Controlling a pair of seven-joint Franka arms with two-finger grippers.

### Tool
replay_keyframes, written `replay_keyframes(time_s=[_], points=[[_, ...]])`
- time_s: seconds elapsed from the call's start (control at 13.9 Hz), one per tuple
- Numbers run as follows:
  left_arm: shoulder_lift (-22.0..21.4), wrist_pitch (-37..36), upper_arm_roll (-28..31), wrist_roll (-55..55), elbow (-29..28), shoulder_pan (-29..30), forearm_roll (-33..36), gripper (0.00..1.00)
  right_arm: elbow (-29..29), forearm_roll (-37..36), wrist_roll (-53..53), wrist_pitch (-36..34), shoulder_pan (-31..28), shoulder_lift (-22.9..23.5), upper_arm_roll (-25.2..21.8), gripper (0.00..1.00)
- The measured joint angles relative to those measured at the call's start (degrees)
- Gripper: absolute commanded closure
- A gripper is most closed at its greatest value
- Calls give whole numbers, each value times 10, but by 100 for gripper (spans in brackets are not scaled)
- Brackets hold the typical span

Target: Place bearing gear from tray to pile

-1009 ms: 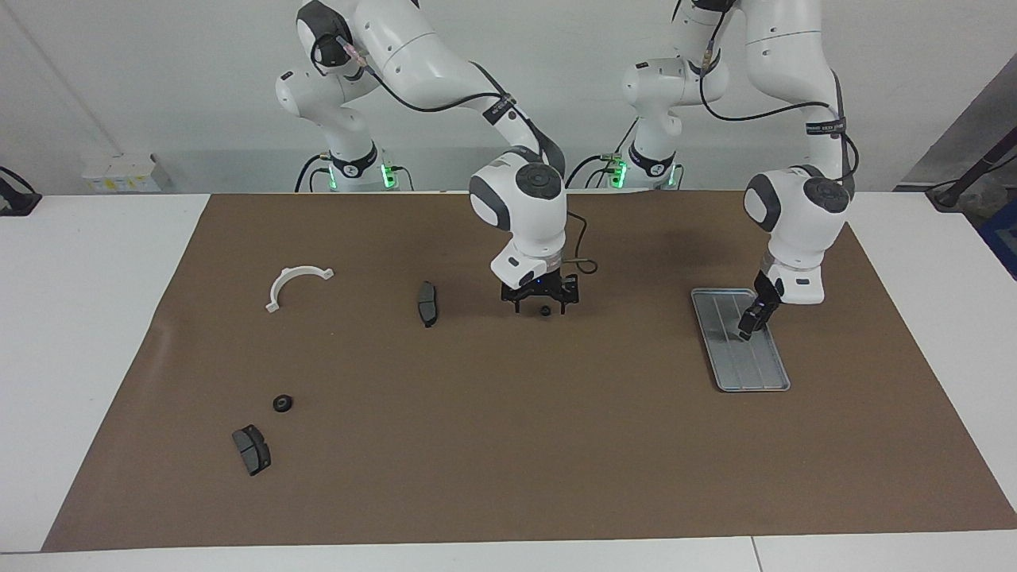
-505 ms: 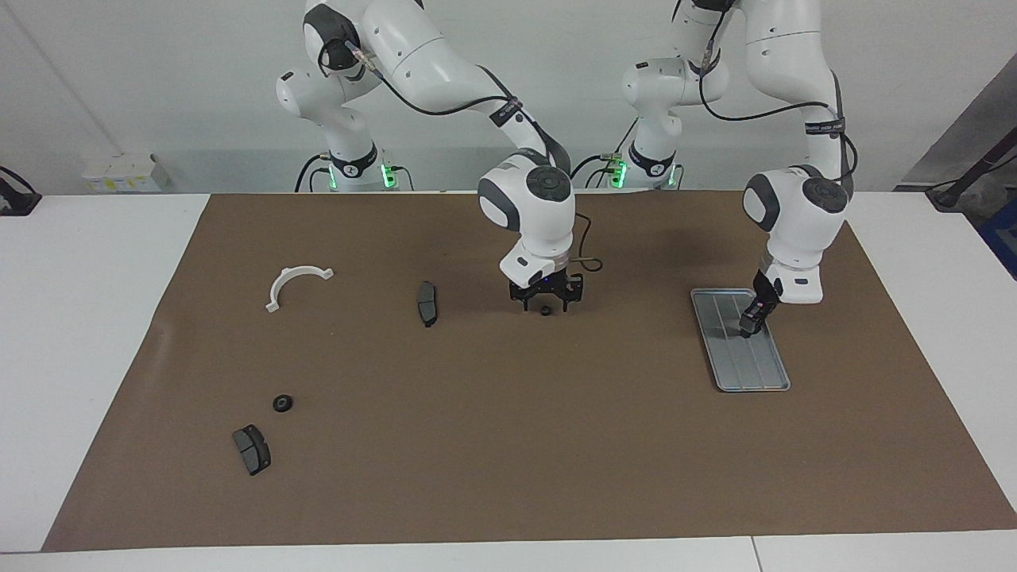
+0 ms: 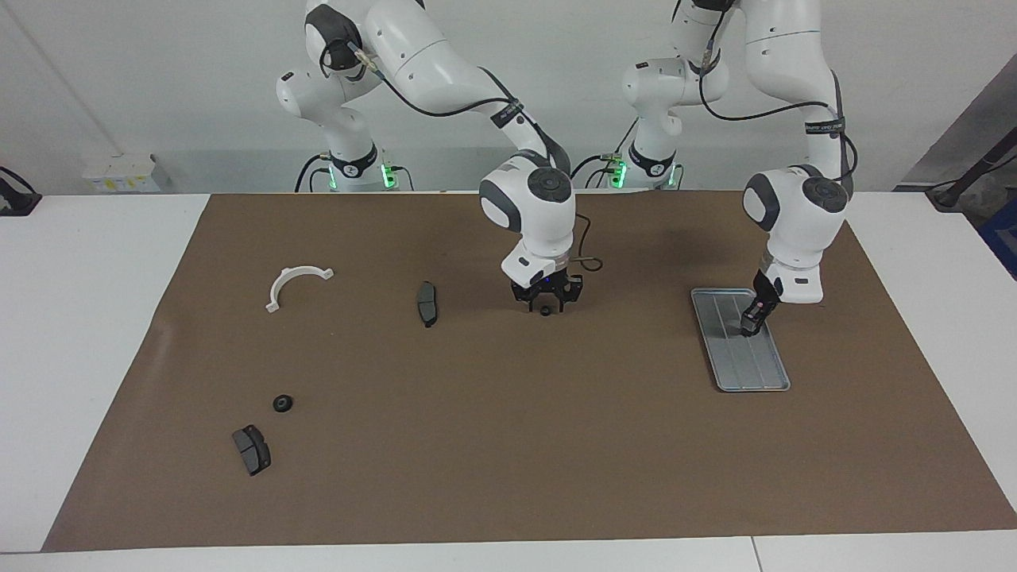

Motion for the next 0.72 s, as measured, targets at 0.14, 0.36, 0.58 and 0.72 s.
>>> replay_keyframes(time_s=[0.14, 0.36, 0.58, 0.72], points=[[8, -18, -2, 0, 38, -18, 0, 87, 0, 0, 0, -1, 0, -2, -1, 97], [21, -26, -3, -1, 70, -58, 0, 87, 0, 0, 0, 0, 0, -2, -1, 100], [27, -28, -5, -2, 74, -104, 0, 85, 1, -1, 0, 1, -3, -5, -9, 100], [27, -29, -6, -4, 74, -146, 0, 85, 0, -4, -4, 0, -27, -21, -13, 100]])
